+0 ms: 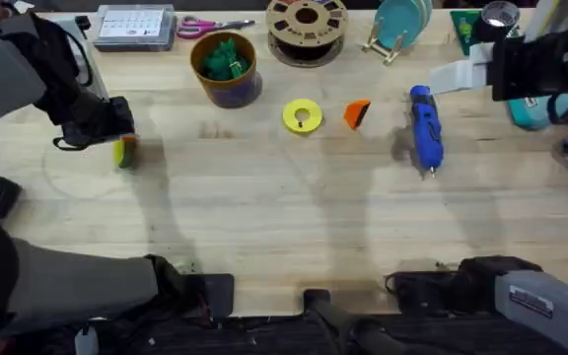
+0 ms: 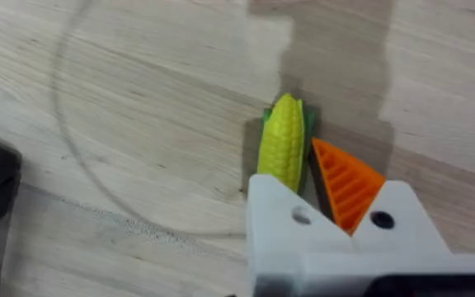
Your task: Pick up the gripper from the table and insert it into the empty holder that is missing its gripper. Then pick up a screw, insert it into the mounting hole, and use the screwdriver to tighten it. Finally, clean up the table by picking up the vegetable and placing it into the bucket.
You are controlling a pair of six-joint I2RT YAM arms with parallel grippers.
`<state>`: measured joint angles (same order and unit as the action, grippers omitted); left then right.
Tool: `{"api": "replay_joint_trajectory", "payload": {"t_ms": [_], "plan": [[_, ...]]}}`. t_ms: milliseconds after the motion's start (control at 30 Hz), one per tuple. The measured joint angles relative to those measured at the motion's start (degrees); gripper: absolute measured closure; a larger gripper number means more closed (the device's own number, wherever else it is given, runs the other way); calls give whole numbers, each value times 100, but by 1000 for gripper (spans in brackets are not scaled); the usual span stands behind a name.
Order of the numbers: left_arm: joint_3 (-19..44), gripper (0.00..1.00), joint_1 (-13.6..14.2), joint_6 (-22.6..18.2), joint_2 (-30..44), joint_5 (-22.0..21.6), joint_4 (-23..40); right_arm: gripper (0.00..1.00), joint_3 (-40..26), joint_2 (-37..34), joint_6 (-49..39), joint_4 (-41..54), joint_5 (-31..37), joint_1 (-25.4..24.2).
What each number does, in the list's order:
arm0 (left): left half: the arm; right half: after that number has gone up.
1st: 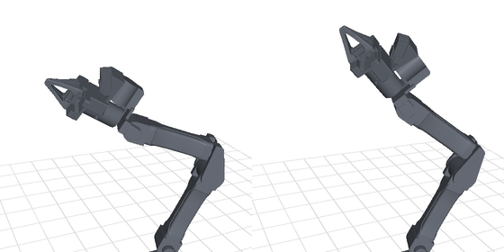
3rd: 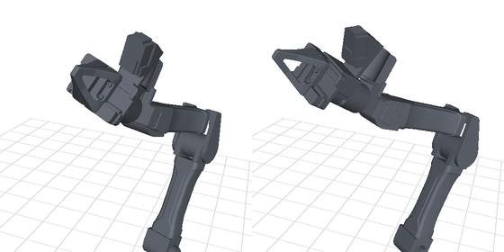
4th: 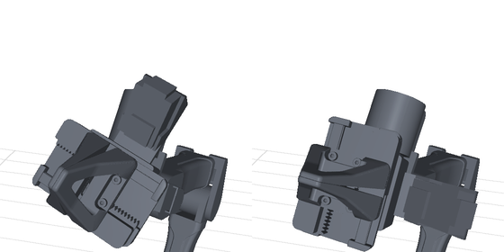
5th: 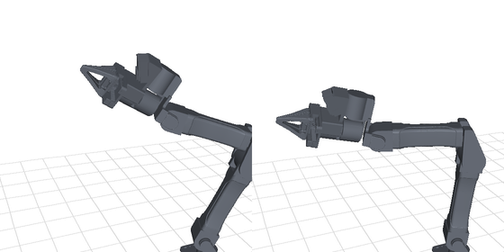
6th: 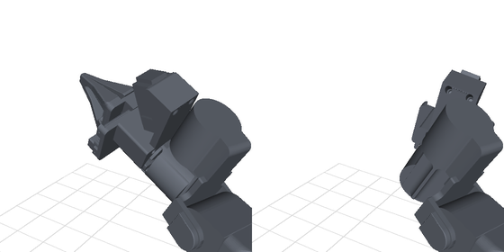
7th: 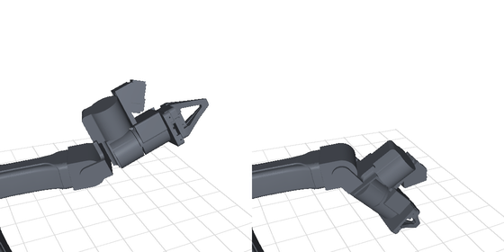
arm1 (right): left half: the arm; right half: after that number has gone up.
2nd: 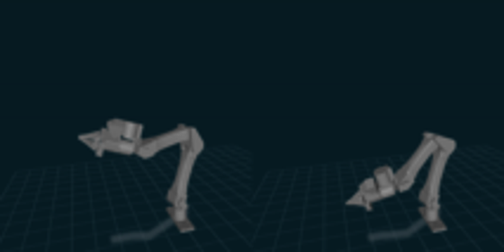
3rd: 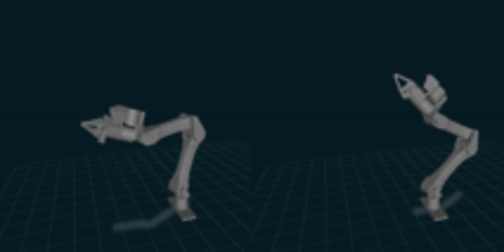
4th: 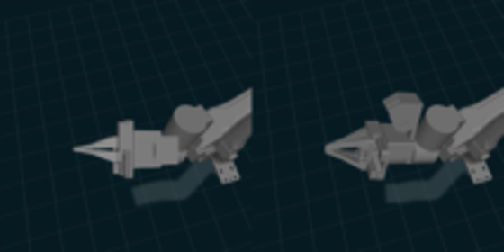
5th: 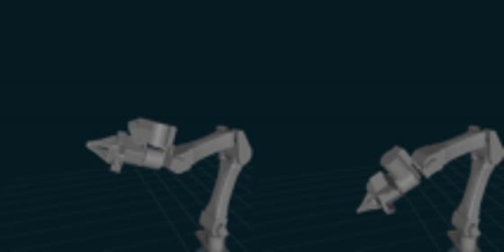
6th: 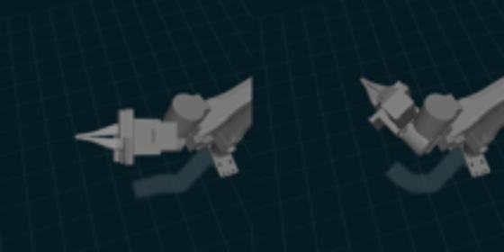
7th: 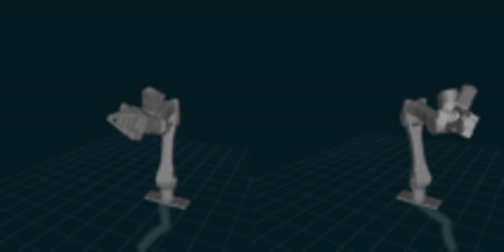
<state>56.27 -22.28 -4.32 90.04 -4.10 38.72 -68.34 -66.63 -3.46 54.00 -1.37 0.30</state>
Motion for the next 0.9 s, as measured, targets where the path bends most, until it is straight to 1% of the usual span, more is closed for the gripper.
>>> {"api": "replay_joint_trajectory", "payload": {"t_ms": [167, 367, 533, 667, 900], "plan": [[0, 998, 0, -1, 1, 41, -21, 4, 0, 2, 0, 0, 1, 0], [46, 998, 0, 0, 0, 458, -66, 3, 0, 1, 0, 2, 0, 0], [253, 998, 0, 2, -143, 747, -37, 3, 0, 2, 0, 4, 0, 0], [355, 998, 0, 7, -761, 923, -39, 4, 0, 2, -2, 132, 2, 0], [404, 998, 43, 22, -2220, 1245, 10, 3, 0, 1, -2, 157, 0, 0]]}}
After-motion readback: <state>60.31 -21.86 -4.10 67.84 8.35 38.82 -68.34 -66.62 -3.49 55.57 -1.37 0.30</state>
